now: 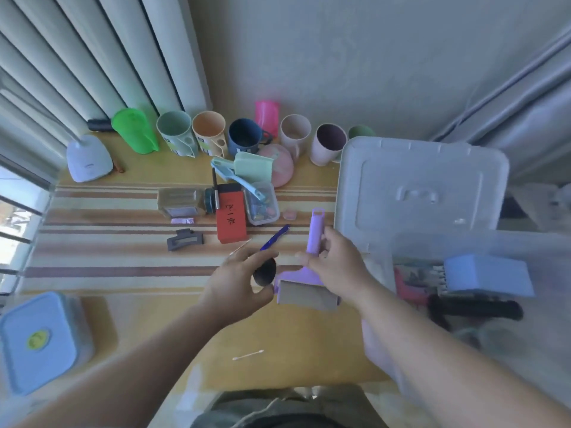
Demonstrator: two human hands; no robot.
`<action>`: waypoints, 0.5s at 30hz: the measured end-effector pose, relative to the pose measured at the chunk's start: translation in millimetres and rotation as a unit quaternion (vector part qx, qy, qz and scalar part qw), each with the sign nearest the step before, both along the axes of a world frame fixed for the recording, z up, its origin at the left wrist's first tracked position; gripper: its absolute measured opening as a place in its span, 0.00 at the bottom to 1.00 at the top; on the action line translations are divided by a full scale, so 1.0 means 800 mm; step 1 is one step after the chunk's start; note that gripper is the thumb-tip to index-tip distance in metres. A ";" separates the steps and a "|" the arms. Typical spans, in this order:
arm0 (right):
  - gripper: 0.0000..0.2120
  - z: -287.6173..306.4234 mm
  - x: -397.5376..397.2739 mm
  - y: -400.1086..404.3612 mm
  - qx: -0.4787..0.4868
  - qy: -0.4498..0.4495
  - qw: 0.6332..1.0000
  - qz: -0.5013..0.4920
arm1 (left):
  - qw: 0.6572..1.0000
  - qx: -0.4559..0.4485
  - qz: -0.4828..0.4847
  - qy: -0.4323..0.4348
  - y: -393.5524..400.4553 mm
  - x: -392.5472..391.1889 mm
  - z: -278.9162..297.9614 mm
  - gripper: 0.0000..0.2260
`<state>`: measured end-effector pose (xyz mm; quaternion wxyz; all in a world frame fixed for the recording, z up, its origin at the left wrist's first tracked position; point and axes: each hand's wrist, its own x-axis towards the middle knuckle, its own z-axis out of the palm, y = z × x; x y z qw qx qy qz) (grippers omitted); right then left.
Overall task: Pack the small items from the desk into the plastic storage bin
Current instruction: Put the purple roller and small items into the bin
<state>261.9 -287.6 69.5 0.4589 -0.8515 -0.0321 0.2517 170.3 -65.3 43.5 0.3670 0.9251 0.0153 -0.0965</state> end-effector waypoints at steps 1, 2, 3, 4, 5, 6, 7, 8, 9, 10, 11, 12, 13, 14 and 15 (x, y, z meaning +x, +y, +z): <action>0.22 0.027 0.002 -0.018 0.035 -0.022 0.999 -0.003 | 0.999 -0.015 -0.005 -0.031 -0.021 0.010 0.018 0.27; 0.30 0.055 0.006 -0.041 0.052 -0.047 0.998 -0.007 | 0.998 -0.026 -0.006 -0.058 -0.040 0.018 0.034 0.27; 0.34 0.080 0.010 -0.067 0.055 -0.073 0.996 -0.016 | 0.996 -0.033 -0.005 -0.080 -0.058 0.026 0.050 0.27; 0.33 0.104 0.014 -0.095 0.060 -0.091 0.994 -0.030 | 0.994 -0.037 -0.006 -0.100 -0.074 0.032 0.064 0.28; 0.29 0.123 0.018 -0.129 0.072 -0.100 0.991 -0.047 | 0.993 -0.035 -0.011 -0.115 -0.092 0.037 0.076 0.29; 0.22 0.136 0.022 -0.165 0.095 -0.098 0.988 -0.073 | 0.992 -0.032 -0.021 -0.124 -0.112 0.041 0.085 0.30; 0.16 0.143 0.026 -0.204 0.122 -0.089 0.983 -0.109 | 0.990 -0.031 -0.034 -0.130 -0.132 0.044 0.093 0.30; 0.12 0.144 0.028 -0.242 0.145 -0.073 0.974 -0.156 | 0.989 -0.034 -0.048 -0.137 -0.154 0.046 0.101 0.30; 0.10 0.139 0.027 -0.281 0.161 -0.055 0.964 -0.205 | 0.987 -0.037 -0.060 -0.145 -0.176 0.048 0.107 0.30; 0.08 0.130 0.023 -0.317 0.167 -0.038 0.953 -0.250 | 0.985 -0.036 -0.070 -0.151 -0.198 0.048 0.112 0.29; 0.05 0.113 0.017 -0.350 0.159 -0.023 0.946 -0.282 | 0.984 -0.034 -0.078 -0.154 -0.219 0.048 0.116 0.29; 0.02 0.092 0.009 -0.377 0.140 -0.008 0.943 -0.302 | 0.984 -0.031 -0.085 -0.154 -0.239 0.047 0.118 0.28; 0.03 0.067 0.001 -0.400 0.122 0.015 0.943 -0.309 | 0.984 -0.027 -0.091 -0.152 -0.257 0.045 0.119 0.28; 0.04 0.040 -0.007 -0.420 0.117 0.054 0.940 -0.316 | 0.984 -0.022 -0.095 -0.151 -0.275 0.043 0.118 0.28; 0.05 0.013 -0.015 -0.432 0.130 0.106 0.931 -0.324 | 0.984 -0.016 -0.095 -0.146 -0.292 0.040 0.117 0.28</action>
